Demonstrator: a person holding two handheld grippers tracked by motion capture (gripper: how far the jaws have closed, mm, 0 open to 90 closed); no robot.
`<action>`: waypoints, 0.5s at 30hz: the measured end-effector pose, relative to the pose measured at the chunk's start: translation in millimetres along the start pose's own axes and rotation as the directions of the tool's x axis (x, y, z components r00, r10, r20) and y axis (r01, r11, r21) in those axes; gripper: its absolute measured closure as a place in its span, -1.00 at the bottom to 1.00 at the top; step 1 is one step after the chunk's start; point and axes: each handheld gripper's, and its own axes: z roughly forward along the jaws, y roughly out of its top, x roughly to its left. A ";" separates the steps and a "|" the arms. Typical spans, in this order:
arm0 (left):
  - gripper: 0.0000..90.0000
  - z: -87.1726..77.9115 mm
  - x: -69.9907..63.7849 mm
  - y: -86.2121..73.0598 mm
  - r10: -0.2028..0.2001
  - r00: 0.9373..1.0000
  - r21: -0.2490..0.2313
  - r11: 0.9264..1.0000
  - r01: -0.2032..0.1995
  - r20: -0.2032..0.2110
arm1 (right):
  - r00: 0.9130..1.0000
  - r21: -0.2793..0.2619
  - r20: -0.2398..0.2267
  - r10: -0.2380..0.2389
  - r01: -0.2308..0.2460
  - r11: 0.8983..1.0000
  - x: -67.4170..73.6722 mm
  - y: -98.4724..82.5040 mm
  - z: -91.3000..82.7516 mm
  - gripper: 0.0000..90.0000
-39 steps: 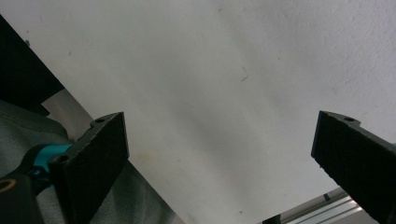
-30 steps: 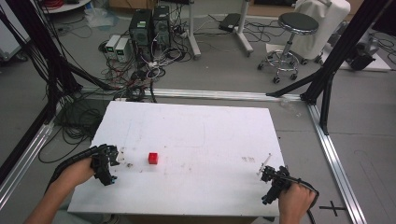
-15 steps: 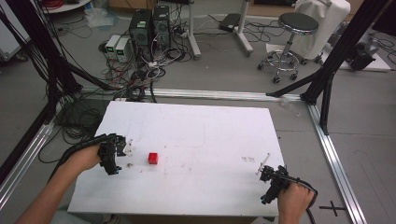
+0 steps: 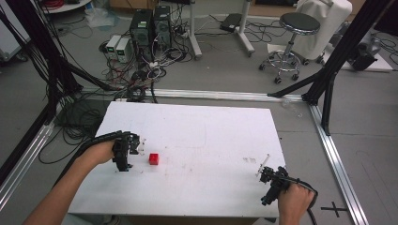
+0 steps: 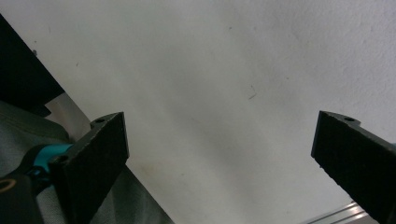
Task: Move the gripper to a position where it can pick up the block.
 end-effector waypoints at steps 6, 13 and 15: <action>-0.71 6.0 9.2 17.2 0.025 0.999 -0.007 1.000 -0.025 0.029 | 1.000 -0.003 -0.002 -0.005 0.005 1.000 0.2 1.2 1.2 -0.93; -0.71 11.9 23.6 39.9 0.002 0.996 -0.029 1.000 0.001 0.092 | 1.000 0.004 -0.002 -0.022 0.022 1.000 0.3 5.5 3.0 -0.93; -0.71 14.1 25.1 42.0 -0.005 0.994 -0.029 1.000 0.009 0.106 | 1.000 0.009 -0.003 -0.020 0.020 1.000 0.4 5.8 3.3 -0.93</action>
